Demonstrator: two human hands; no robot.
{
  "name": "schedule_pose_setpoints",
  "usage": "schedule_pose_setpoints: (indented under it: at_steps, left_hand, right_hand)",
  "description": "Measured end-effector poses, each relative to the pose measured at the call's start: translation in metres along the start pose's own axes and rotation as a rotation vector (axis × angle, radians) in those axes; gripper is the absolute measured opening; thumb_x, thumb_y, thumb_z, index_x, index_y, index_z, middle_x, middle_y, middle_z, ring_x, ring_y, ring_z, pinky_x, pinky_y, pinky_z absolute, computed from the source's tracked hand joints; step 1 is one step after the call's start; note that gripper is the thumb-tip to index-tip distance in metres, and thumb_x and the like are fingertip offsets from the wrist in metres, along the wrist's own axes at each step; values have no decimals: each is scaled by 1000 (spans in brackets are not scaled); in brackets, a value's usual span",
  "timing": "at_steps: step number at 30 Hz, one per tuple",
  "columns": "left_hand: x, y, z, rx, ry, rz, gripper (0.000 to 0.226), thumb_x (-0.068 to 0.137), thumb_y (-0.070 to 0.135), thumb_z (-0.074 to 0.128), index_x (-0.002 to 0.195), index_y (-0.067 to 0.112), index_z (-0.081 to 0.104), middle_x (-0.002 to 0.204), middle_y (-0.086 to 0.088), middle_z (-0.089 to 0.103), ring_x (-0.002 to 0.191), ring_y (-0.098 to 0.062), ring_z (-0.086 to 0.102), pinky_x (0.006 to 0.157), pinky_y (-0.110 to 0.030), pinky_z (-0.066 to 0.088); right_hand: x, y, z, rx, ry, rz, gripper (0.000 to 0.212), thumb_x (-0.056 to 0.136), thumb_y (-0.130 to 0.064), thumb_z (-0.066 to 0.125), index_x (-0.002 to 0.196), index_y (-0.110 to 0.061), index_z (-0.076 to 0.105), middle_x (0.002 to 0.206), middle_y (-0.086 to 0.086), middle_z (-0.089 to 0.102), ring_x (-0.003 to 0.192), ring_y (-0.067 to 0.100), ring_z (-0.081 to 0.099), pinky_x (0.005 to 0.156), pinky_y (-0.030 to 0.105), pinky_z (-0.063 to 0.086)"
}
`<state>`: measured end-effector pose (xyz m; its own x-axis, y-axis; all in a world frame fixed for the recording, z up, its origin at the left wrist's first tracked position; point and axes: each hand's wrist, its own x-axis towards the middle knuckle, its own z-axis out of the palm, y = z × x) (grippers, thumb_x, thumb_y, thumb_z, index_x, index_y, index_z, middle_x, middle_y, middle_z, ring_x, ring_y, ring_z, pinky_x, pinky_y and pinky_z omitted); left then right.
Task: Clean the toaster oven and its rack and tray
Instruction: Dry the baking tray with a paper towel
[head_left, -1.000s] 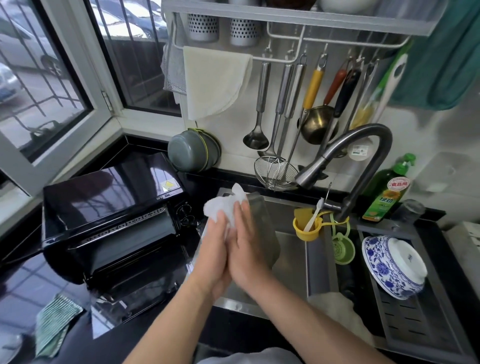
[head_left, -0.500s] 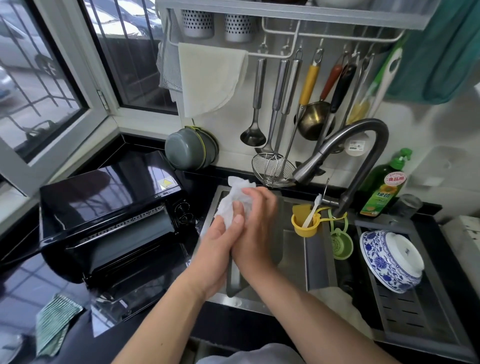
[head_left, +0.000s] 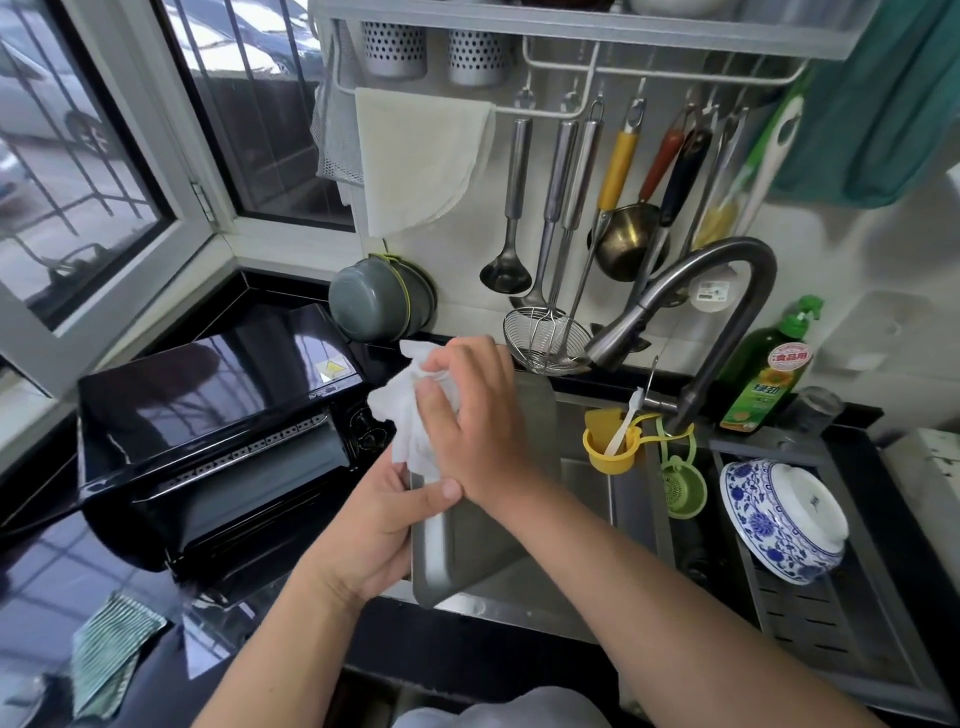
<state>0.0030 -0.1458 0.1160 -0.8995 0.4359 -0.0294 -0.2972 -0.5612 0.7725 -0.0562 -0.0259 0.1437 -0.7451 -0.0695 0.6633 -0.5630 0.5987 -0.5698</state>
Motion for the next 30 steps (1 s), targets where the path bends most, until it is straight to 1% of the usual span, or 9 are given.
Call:
schedule_pose_setpoints:
  at_steps: [4,7,9,12,15,19,23,28,30]
  left_hand:
    - [4,0,-6,-54,2,59,59,87,-15,51,140,9,56,116,-23,69,101,-34,72,88,-46,61]
    - [1,5,-13,-72,27,95,60,85,-9,58,137,21,62,122,-20,68,102,-33,71,87,-48,62]
    - [0,4,-18,-88,58,90,57,85,-3,62,136,22,62,124,-19,67,102,-34,71,86,-49,61]
    - [-1,-3,-17,-150,117,99,53,91,0,49,138,20,61,127,-19,66,104,-34,71,88,-50,61]
    - [-1,-7,-14,-203,125,105,51,94,3,45,137,22,62,128,-17,67,106,-35,71,91,-53,59]
    - [1,-11,-9,-237,171,103,46,97,6,46,133,25,67,128,-15,69,106,-34,72,87,-53,60]
    - [6,-14,0,-290,245,120,42,99,11,45,126,25,72,125,-13,71,102,-32,73,80,-49,62]
    - [14,-23,9,-278,334,102,47,100,24,49,146,25,56,127,-12,71,103,-29,74,77,-47,62]
    - [18,-27,13,-298,353,124,39,104,23,45,140,27,62,129,-13,70,105,-30,73,77,-48,62]
  right_hand:
    - [2,18,9,-75,-59,2,25,97,-25,40,103,-11,61,104,5,54,96,27,49,86,44,43]
    - [-1,57,3,-185,-80,84,31,103,-28,30,100,-14,57,101,4,53,93,26,47,83,45,43]
    - [-4,83,-4,-237,-115,124,33,104,-28,28,97,-13,56,98,4,51,90,24,45,81,46,43]
    - [-3,107,-17,-296,-161,205,35,103,-29,26,96,-12,56,98,2,50,92,22,43,83,44,42]
    - [-2,119,-30,-316,-178,246,32,103,-29,30,98,-13,57,99,2,50,96,22,44,87,43,42]
    - [1,120,-39,-328,-211,312,26,105,-22,38,107,-10,61,106,5,53,104,24,46,93,42,41]
    - [3,110,-48,-353,-247,352,32,104,-16,39,130,-9,55,129,8,50,118,25,42,101,35,38]
    - [-5,109,-55,-419,-313,446,43,104,-14,40,146,-11,43,145,11,41,130,28,38,108,37,36]
    - [-16,111,-61,-427,-366,555,44,105,-18,39,148,-12,41,143,13,41,127,29,41,105,39,38]
